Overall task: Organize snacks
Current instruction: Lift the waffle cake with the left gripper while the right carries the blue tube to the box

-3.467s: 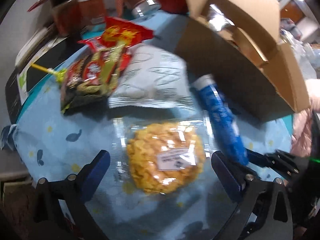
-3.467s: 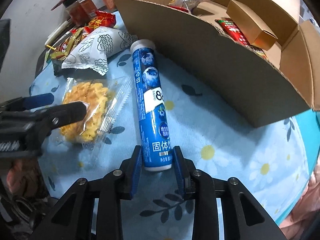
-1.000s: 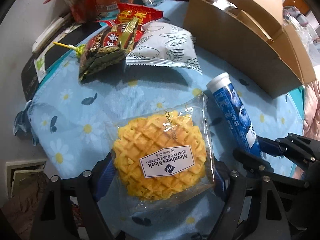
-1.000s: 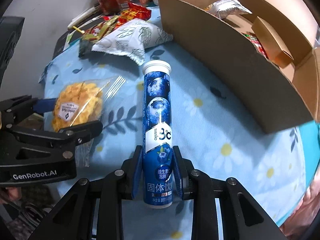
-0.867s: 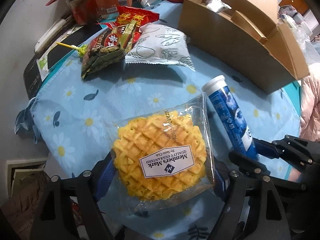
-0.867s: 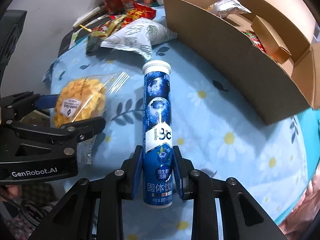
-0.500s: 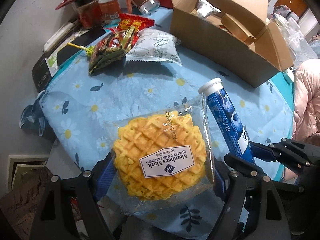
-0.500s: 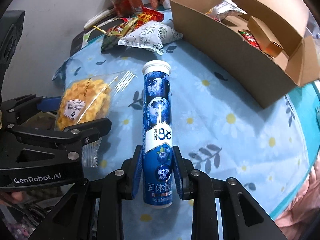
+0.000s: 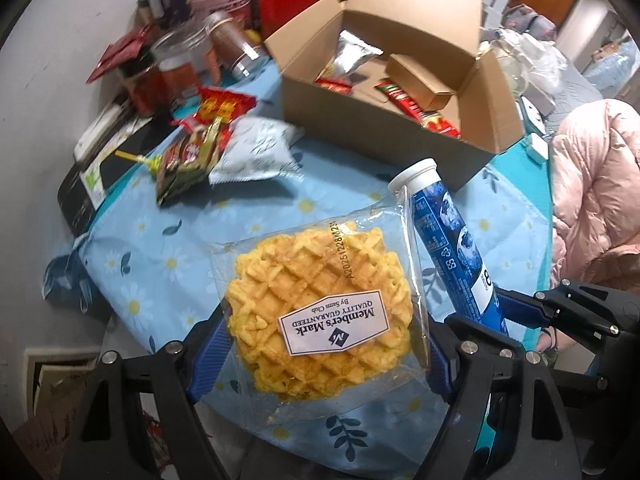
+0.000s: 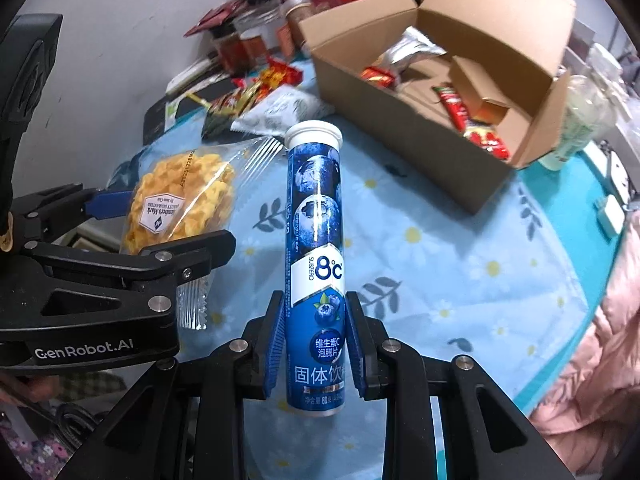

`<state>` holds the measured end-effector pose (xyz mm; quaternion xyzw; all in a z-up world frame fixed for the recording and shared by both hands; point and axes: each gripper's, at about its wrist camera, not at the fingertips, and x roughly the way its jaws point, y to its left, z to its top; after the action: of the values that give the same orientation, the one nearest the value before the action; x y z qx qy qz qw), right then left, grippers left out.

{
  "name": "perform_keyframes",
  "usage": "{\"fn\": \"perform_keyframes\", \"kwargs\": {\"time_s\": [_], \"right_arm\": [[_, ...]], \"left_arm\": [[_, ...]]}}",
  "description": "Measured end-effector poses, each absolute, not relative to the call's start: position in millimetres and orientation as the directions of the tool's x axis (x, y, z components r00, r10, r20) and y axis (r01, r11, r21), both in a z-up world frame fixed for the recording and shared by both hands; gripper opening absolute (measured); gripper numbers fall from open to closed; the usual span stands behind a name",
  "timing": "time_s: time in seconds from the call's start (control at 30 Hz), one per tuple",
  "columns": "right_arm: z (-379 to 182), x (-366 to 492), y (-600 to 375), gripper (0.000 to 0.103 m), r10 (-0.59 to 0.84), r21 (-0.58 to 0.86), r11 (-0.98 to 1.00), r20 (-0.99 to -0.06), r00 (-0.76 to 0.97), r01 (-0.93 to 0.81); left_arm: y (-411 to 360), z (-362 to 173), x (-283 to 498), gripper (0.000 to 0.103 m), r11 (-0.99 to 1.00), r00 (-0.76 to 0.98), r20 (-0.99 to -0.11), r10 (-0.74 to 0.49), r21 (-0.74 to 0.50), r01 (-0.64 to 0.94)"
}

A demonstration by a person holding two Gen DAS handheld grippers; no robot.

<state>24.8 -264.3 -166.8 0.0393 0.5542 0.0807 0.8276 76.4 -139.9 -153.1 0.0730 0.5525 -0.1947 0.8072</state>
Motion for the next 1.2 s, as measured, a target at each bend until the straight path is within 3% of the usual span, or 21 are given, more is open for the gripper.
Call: {"fn": "perform_keyframes", "kwargs": {"time_s": [0.73, 1.2], "right_arm": [[-87.3, 97.2, -309.3, 0.028, 0.141, 0.141, 0.989, -0.854, 0.501, -0.037], [-89.3, 162.0, -348.9, 0.028, 0.114, 0.169, 0.984, -0.847, 0.519, 0.059]], "left_arm": [[-173.2, -83.7, 152.9, 0.081, 0.884, 0.39, -0.861, -0.327, -0.133, 0.447], [-207.8, -81.2, 225.6, 0.082, 0.846, 0.37, -0.847, -0.381, -0.158, 0.51]]}}
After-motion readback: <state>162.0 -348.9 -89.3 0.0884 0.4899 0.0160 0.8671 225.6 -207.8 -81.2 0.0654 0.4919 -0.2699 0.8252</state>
